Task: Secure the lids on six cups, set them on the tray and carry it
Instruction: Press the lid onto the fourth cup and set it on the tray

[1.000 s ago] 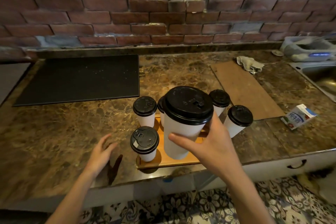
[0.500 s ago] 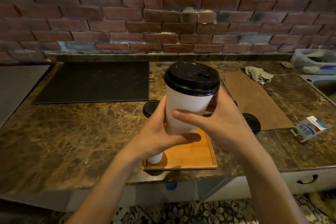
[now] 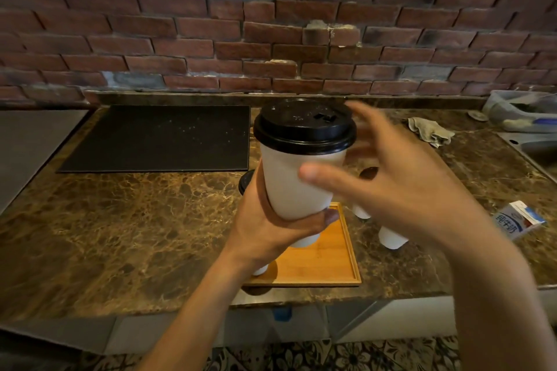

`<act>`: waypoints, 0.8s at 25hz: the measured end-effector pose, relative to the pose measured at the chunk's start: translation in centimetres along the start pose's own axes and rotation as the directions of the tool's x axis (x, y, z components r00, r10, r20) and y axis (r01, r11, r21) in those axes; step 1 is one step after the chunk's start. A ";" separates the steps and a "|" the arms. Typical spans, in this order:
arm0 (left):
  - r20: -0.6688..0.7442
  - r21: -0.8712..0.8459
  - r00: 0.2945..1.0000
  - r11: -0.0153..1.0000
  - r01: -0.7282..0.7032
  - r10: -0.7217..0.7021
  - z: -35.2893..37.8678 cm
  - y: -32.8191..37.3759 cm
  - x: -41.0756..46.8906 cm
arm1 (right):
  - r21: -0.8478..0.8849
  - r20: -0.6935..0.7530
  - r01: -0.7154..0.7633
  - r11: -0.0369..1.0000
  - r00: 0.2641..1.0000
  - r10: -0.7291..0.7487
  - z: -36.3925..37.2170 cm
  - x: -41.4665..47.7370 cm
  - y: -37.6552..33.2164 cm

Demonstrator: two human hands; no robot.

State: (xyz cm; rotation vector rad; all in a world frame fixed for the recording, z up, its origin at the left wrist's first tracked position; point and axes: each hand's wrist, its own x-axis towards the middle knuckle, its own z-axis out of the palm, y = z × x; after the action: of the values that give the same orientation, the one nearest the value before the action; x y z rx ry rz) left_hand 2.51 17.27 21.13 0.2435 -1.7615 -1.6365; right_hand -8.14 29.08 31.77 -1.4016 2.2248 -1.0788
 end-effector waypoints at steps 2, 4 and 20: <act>-0.040 0.050 0.999 0.999 -0.006 0.008 0.2 0.2 0.2 | -0.043 -0.094 0.065 0.997 0.993 -0.069 -1.5 0.4 -2.4; -0.049 0.128 0.998 0.991 -0.032 0.038 0.4 0.2 0.3 | -0.220 -0.090 0.125 0.967 0.985 -0.148 -1.8 1.9 -4.4; 0.147 0.008 0.988 0.999 0.043 -0.044 0.0 -0.1 3.0 | -0.410 0.021 0.189 0.892 0.980 -0.198 0.2 5.7 -2.8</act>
State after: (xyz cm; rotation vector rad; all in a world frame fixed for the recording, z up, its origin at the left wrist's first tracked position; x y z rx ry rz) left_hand 0.32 15.52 22.13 0.1675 -1.8816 -1.7198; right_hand -8.93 23.39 34.46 -1.8213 2.4690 -0.7007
